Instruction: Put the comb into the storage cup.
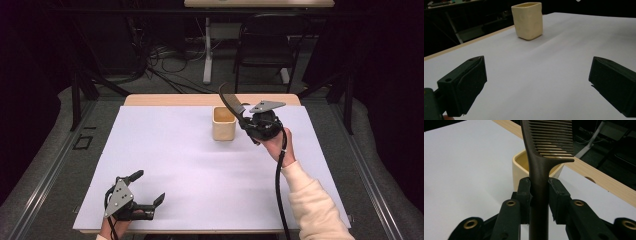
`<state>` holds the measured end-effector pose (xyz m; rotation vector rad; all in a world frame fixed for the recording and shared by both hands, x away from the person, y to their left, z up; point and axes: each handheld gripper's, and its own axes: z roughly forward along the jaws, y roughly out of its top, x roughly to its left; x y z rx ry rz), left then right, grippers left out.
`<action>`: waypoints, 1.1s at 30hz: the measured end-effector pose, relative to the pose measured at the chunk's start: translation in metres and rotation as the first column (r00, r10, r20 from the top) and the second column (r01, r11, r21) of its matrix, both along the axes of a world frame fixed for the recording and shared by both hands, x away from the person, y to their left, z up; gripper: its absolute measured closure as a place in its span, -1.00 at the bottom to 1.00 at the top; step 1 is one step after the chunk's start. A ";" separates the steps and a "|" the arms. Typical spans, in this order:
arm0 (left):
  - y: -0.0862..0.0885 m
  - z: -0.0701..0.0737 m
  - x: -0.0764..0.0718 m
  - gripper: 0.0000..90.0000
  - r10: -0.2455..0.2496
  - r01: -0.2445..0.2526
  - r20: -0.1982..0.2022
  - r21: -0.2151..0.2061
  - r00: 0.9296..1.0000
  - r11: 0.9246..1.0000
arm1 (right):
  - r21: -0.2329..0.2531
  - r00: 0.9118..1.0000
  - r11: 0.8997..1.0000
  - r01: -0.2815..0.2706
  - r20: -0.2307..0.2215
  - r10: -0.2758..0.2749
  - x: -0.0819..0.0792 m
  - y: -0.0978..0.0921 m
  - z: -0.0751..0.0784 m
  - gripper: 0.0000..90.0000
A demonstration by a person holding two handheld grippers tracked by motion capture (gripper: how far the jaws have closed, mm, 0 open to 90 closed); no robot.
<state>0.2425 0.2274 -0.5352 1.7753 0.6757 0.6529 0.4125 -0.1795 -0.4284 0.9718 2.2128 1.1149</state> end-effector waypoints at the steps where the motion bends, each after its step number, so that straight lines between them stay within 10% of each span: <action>1: 0.000 0.000 0.000 -0.97 0.000 0.000 0.000 0.000 1.000 1.000 | 0.000 1.000 1.000 0.000 0.000 0.000 0.000 0.000 0.000 0.61; 33: 0.000 0.000 0.000 -0.97 0.000 0.000 0.000 -0.002 1.000 1.000 | 0.034 1.000 0.999 0.008 0.030 -0.009 0.022 0.014 0.012 0.61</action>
